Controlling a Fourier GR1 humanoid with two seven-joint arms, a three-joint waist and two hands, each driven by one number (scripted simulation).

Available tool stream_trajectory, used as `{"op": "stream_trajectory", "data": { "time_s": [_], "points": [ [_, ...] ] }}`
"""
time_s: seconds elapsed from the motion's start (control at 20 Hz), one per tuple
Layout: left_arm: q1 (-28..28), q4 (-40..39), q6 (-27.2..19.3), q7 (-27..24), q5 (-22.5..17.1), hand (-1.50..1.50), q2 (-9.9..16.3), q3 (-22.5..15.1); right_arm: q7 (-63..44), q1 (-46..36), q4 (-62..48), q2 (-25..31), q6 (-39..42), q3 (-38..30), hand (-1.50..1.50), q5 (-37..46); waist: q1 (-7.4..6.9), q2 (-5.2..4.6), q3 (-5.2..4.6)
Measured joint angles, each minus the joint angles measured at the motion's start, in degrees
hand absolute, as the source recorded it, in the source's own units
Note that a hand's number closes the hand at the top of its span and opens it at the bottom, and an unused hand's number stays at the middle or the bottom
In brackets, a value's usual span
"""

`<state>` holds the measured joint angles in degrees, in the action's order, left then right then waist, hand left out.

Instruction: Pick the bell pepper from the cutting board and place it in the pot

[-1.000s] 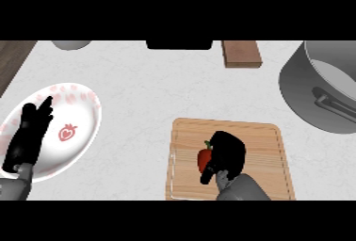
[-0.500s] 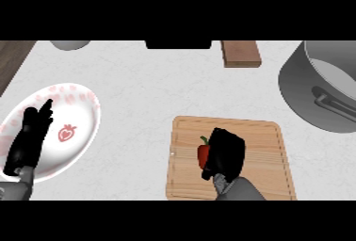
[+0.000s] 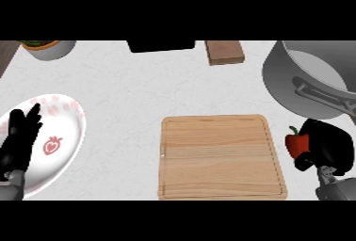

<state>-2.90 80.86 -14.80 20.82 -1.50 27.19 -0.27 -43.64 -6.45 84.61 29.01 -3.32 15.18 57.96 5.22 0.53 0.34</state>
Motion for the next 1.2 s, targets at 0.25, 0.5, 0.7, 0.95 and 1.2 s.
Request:
{"op": "stream_trajectory", "data": {
  "time_s": [0.25,0.5,0.7,0.95,1.2],
  "points": [
    [1.73,0.22,-0.17,-0.18,-0.37,0.0,0.17,0.78,14.38,1.5,0.4,11.53,-4.71,-13.07,1.5,-10.45,0.83,0.55,0.12],
    [1.99,0.38,-0.09,-0.09,-0.42,0.0,0.07,0.8,30.15,0.88,0.53,17.88,-8.53,-25.33,1.5,-23.24,0.92,0.72,0.17],
    [1.73,1.17,-0.23,0.21,0.04,0.0,-0.07,0.38,42.95,0.64,-2.03,22.88,-7.1,-35.72,1.5,-34.21,0.01,0.53,0.07],
    [1.05,2.02,0.72,0.0,0.82,0.0,-0.58,-0.87,57.24,1.14,-10.54,29.81,0.03,-46.75,1.5,-44.1,-2.61,-0.06,-0.15],
    [-1.79,0.98,2.43,0.16,1.27,0.0,-0.87,-1.0,60.02,-4.84,-19.28,36.09,8.04,-47.22,1.5,-47.19,-4.99,-0.56,-0.28]
  ]
}}
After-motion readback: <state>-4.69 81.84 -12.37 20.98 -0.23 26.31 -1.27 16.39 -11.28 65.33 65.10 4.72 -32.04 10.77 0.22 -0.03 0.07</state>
